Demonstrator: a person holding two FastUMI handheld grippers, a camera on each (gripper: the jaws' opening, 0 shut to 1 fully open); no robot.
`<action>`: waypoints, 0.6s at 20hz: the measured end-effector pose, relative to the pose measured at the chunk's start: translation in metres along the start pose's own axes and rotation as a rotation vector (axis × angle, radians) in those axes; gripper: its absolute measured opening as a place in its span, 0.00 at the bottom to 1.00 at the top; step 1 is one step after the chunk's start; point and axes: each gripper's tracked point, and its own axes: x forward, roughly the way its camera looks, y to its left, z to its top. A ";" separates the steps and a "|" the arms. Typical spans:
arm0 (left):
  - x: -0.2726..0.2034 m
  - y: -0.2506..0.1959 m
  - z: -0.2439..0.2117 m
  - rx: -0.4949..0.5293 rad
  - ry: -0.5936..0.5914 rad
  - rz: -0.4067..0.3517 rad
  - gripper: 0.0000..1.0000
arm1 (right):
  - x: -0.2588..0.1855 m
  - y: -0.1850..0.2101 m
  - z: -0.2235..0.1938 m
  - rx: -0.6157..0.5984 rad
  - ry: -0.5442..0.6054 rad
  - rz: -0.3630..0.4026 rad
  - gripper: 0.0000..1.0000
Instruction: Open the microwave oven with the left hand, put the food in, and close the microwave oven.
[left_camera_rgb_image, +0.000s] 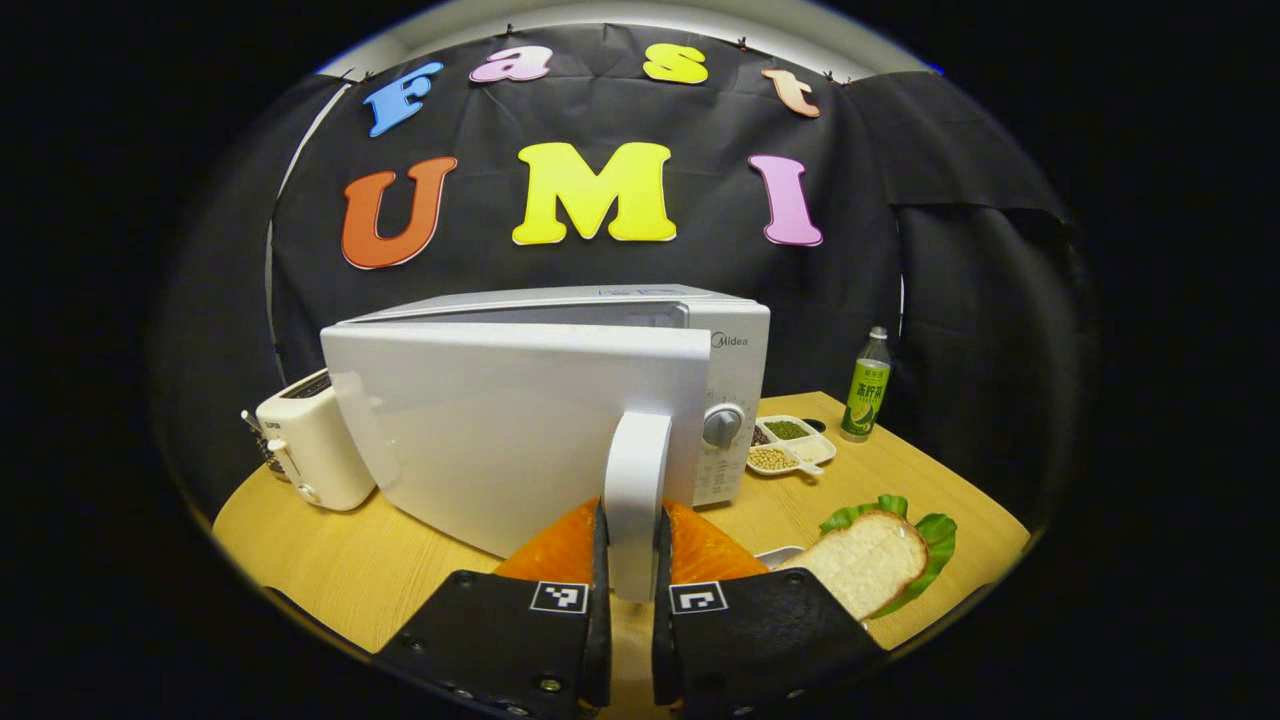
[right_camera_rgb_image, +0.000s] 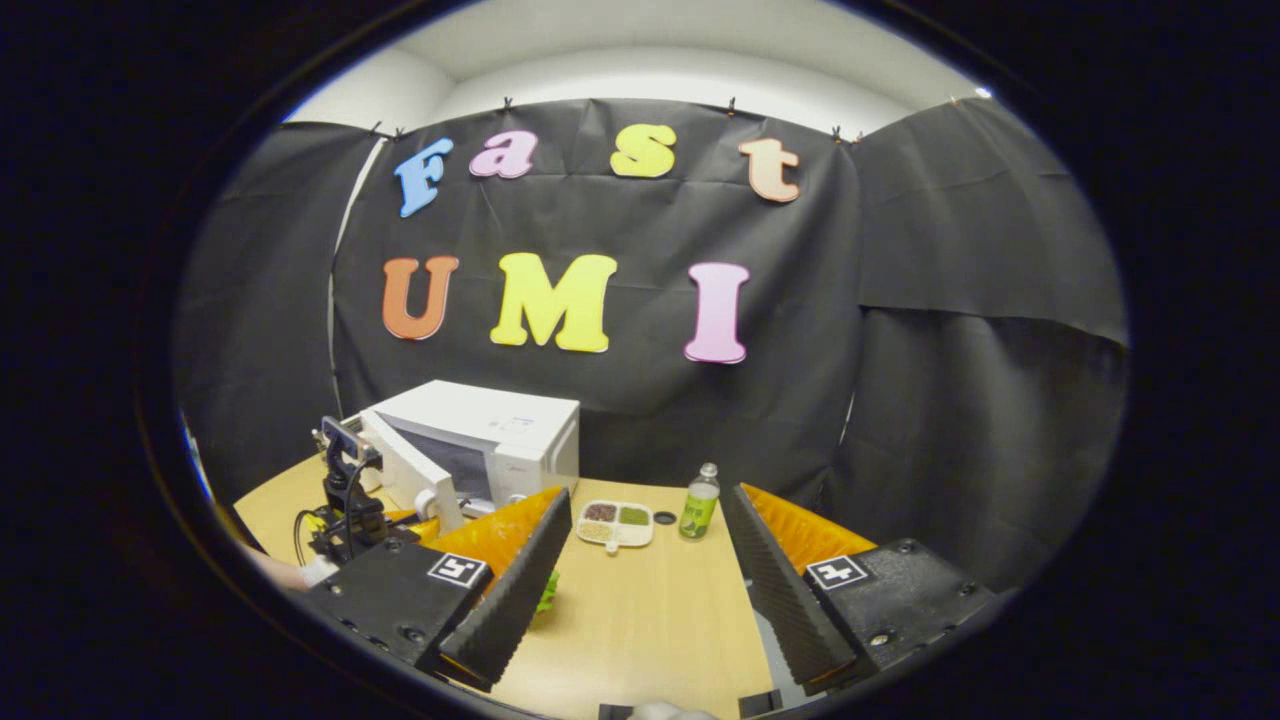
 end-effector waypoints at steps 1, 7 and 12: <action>-0.008 0.005 -0.002 0.002 0.003 0.008 0.18 | 0.000 0.005 0.001 0.003 -0.001 0.013 0.97; -0.038 0.045 -0.003 0.020 -0.012 0.059 0.94 | -0.002 0.028 0.005 -0.010 -0.021 0.062 0.96; -0.059 0.062 -0.013 0.025 0.006 0.075 0.97 | -0.003 0.047 0.002 -0.003 -0.020 0.094 0.96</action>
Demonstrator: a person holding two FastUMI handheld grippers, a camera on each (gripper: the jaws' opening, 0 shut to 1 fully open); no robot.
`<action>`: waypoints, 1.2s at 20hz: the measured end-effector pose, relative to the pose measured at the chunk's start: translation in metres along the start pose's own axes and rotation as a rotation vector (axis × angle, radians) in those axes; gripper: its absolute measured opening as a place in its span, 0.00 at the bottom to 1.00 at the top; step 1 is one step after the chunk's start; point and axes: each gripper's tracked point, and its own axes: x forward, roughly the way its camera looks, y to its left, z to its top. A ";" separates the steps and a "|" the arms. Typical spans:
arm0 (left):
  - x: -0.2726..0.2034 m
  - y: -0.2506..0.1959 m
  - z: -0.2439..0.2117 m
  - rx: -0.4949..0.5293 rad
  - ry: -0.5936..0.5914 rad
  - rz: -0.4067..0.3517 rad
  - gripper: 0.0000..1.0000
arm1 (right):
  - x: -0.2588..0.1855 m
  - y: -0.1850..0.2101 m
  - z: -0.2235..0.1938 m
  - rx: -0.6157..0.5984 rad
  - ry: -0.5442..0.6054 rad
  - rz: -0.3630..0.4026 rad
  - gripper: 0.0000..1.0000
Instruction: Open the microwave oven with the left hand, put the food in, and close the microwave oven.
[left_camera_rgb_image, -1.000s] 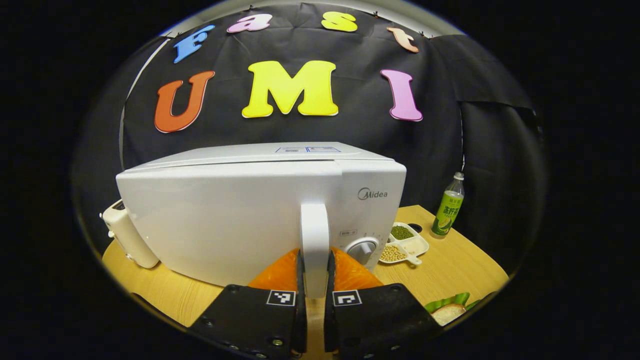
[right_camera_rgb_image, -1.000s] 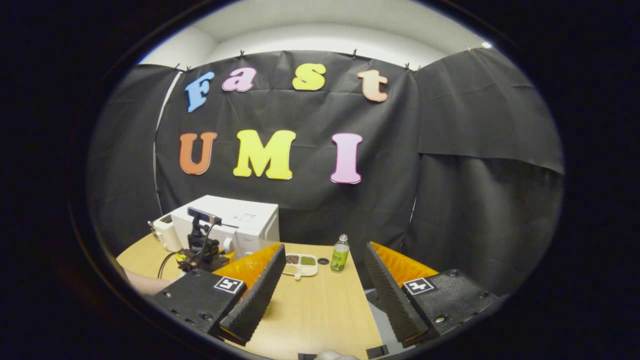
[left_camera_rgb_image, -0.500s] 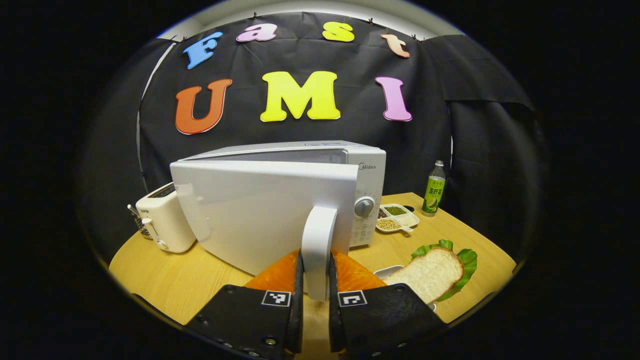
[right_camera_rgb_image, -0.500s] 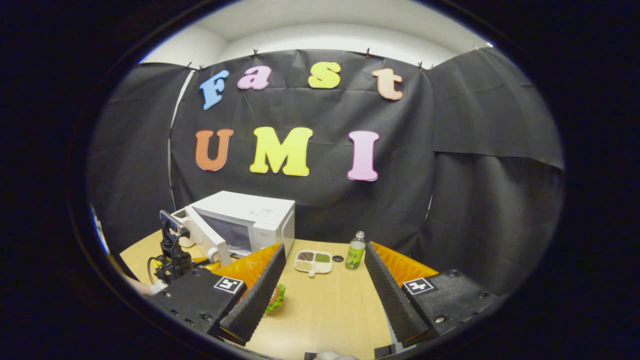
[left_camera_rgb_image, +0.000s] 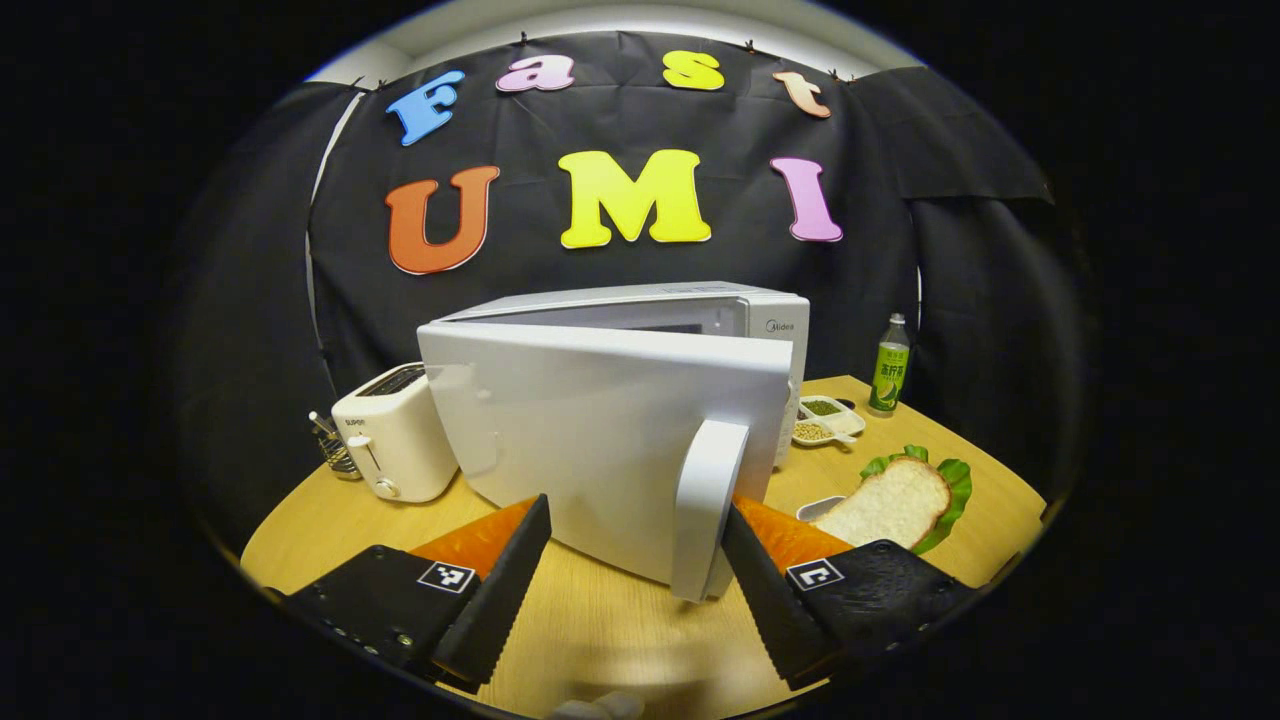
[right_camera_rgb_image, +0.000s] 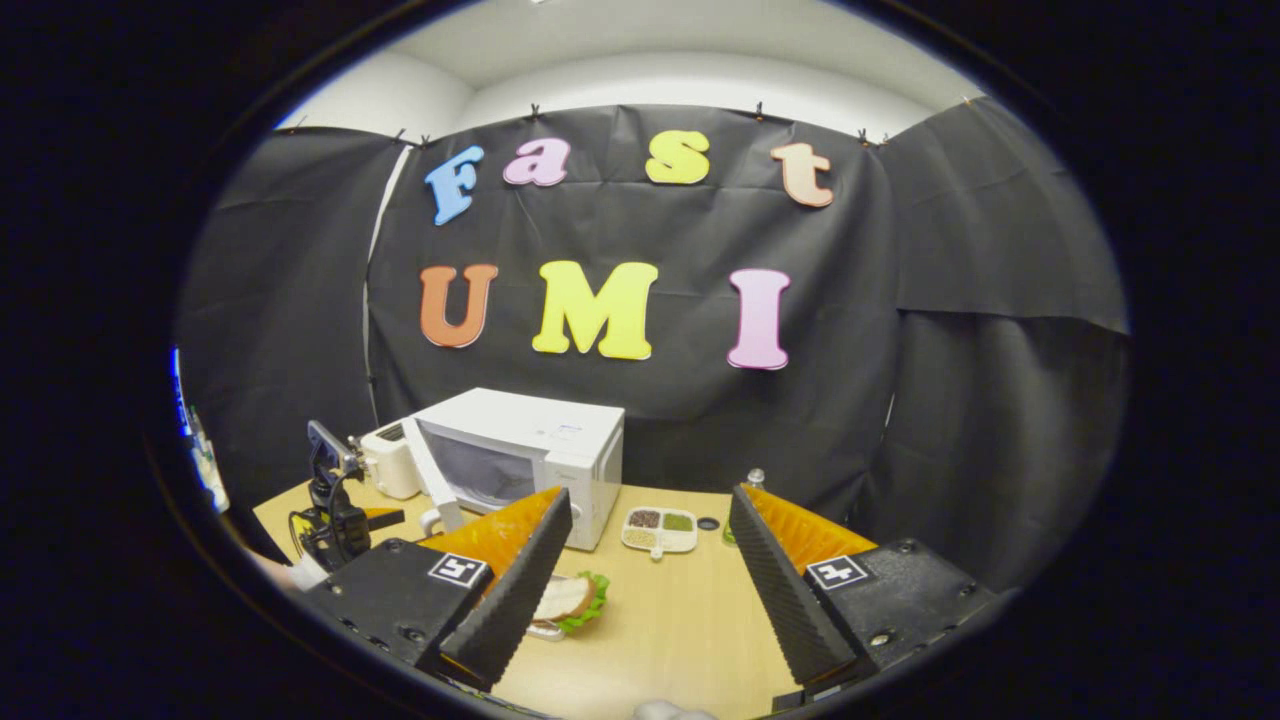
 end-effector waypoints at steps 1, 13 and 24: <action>-0.005 0.005 -0.003 -0.005 0.006 0.005 0.97 | 0.000 0.004 -0.002 0.002 0.004 0.008 0.96; -0.085 0.128 -0.042 -0.037 0.072 0.206 0.97 | 0.027 0.062 -0.042 -0.017 0.069 0.115 0.97; -0.137 0.195 -0.065 -0.118 0.110 0.296 0.97 | 0.067 0.088 -0.091 0.029 0.180 0.205 0.96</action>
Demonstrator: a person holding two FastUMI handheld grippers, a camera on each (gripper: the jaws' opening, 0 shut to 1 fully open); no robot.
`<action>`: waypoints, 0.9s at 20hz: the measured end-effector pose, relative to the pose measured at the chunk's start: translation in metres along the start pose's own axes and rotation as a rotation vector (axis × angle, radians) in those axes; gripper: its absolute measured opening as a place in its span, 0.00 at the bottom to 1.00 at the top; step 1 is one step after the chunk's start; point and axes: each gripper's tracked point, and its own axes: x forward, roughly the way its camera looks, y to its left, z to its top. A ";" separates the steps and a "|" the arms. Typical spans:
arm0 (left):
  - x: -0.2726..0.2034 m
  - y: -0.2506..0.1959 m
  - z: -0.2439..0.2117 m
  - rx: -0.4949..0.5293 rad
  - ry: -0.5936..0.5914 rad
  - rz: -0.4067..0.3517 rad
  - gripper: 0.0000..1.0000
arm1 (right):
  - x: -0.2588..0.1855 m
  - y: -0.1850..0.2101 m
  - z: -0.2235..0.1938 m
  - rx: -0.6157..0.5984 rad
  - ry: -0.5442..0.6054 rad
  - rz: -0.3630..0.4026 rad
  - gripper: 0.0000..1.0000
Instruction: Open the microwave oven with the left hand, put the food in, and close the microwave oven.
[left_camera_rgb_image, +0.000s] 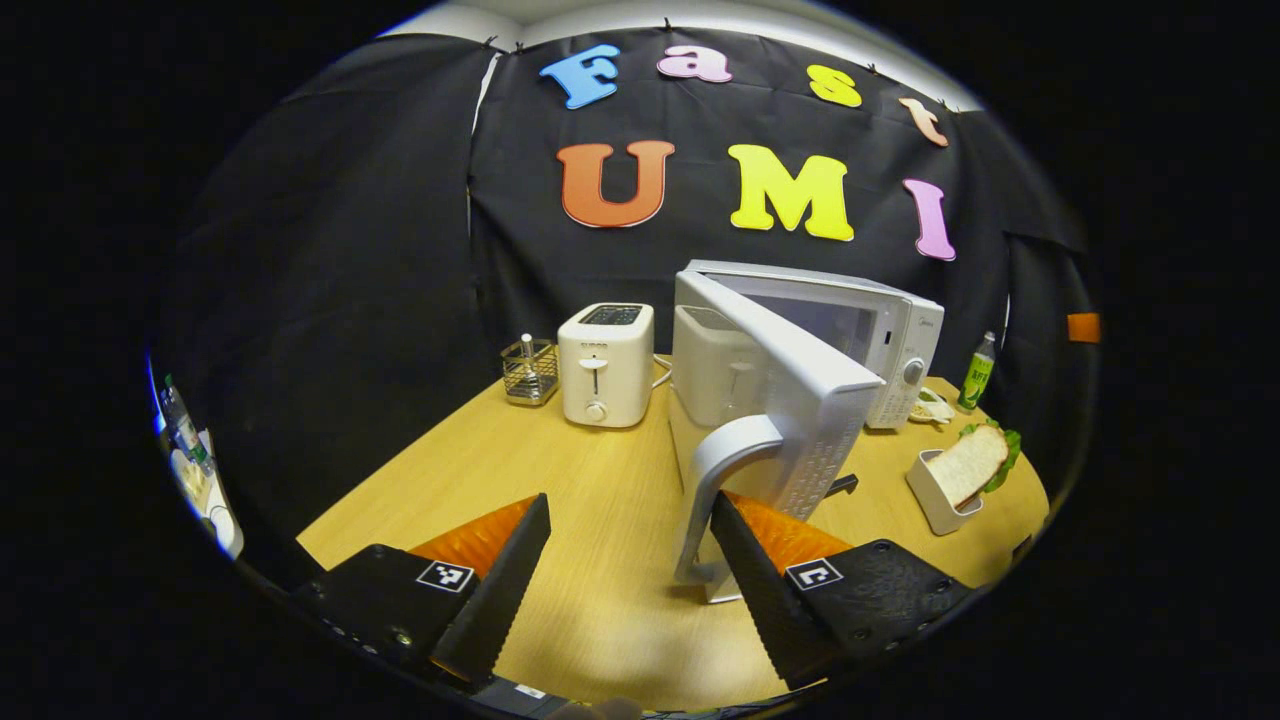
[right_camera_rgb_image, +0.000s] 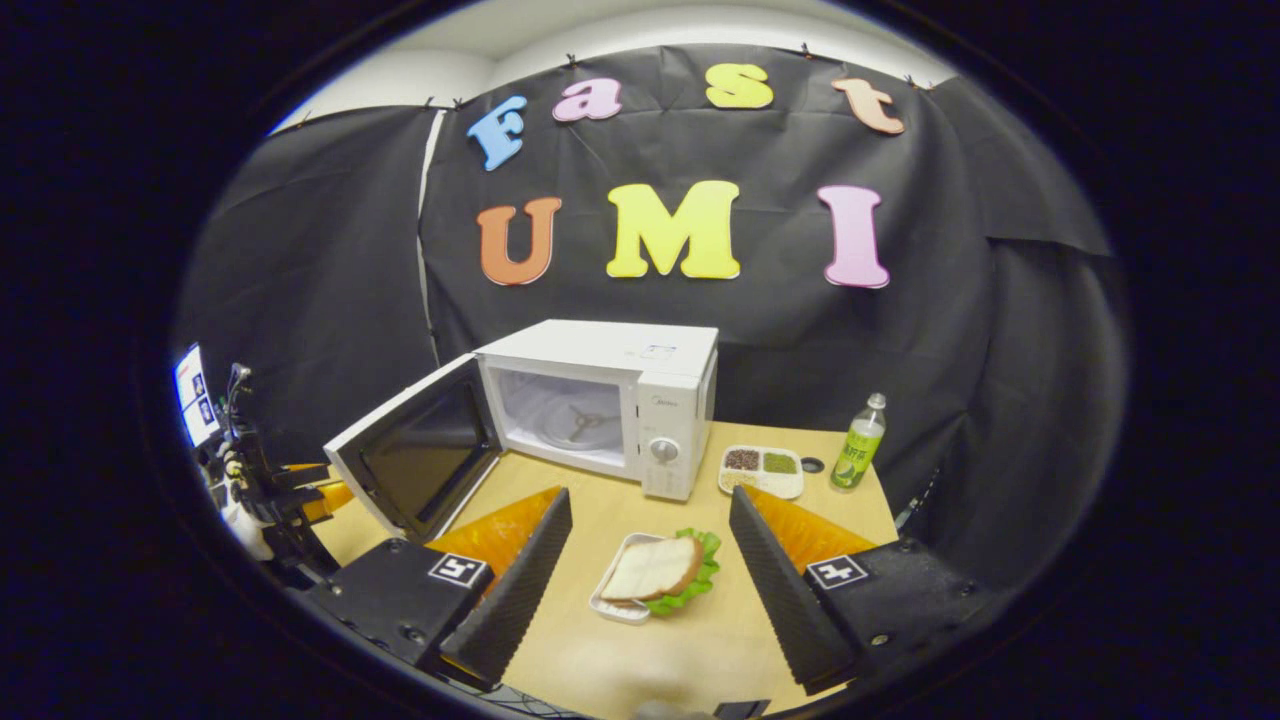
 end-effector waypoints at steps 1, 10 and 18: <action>-0.003 0.014 -0.006 0.006 0.015 0.033 0.97 | 0.004 -0.002 -0.003 -0.003 0.006 0.000 0.96; -0.053 0.038 0.011 -0.020 -0.029 0.115 0.97 | 0.066 -0.037 -0.073 0.061 0.187 0.035 1.00; -0.078 -0.010 0.058 0.020 -0.096 0.101 0.97 | 0.126 -0.041 -0.145 0.296 0.425 0.162 0.83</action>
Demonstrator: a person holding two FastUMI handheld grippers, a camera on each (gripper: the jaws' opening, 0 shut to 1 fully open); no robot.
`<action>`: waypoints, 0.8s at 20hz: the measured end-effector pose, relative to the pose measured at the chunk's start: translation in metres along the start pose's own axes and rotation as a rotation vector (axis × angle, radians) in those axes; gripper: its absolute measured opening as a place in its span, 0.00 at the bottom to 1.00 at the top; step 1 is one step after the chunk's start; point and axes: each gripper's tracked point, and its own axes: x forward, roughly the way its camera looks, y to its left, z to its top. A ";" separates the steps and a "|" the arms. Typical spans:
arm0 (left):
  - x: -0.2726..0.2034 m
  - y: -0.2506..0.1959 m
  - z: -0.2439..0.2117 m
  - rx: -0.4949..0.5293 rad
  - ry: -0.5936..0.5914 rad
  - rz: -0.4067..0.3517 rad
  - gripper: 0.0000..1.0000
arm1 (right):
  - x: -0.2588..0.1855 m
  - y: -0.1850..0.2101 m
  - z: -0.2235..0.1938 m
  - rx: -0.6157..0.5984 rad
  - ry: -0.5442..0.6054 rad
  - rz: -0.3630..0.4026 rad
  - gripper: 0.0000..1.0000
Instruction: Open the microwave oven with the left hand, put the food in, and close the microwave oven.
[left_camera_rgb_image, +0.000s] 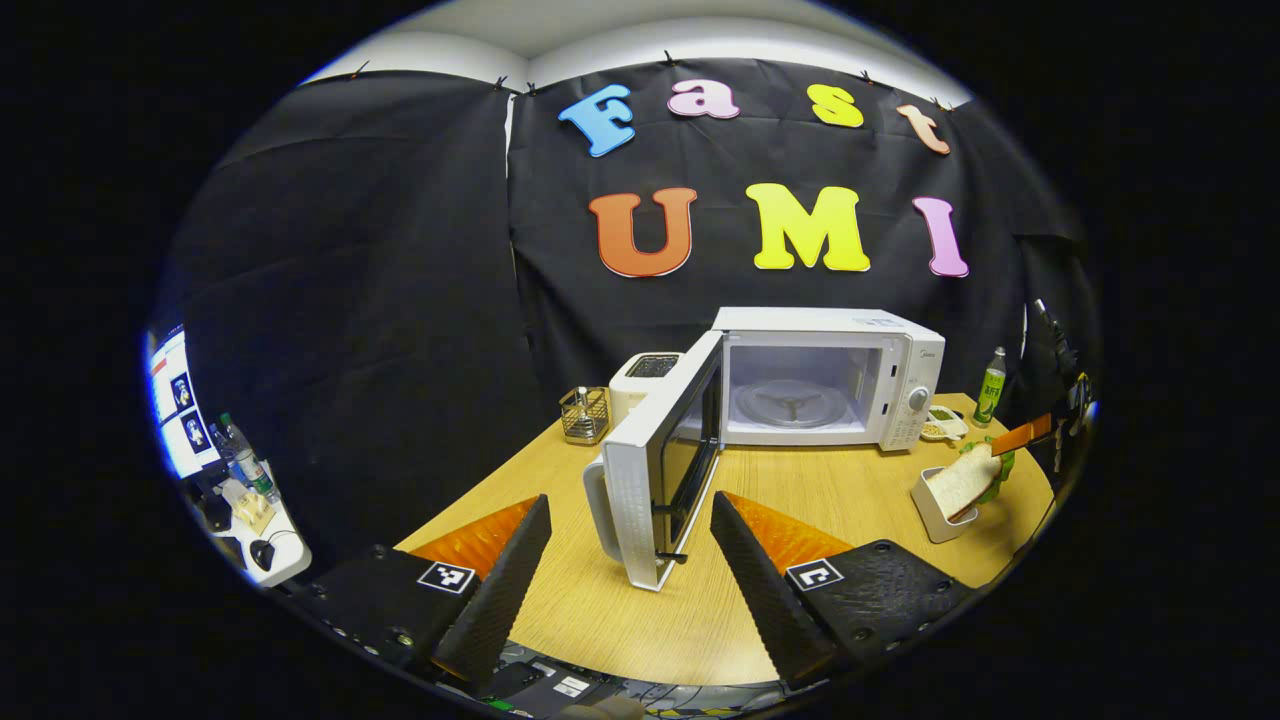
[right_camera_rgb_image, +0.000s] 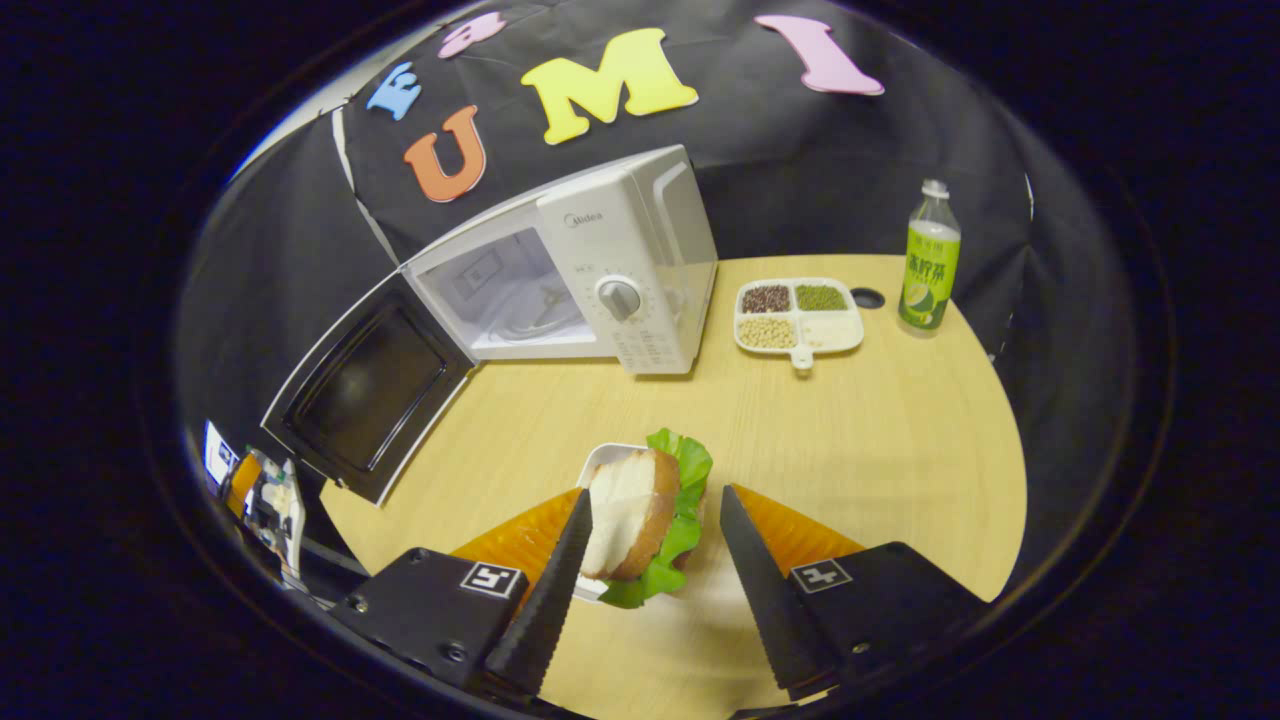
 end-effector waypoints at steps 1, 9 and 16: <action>-0.003 -0.006 0.004 0.009 0.003 0.008 0.97 | 0.006 -0.002 -0.004 0.022 0.029 0.017 0.70; -0.026 -0.041 0.014 0.029 0.033 0.091 0.97 | 0.019 0.003 -0.011 0.276 0.144 0.197 0.50; -0.030 -0.044 0.017 0.025 0.020 0.068 0.97 | 0.006 0.020 0.006 0.305 0.106 0.248 0.30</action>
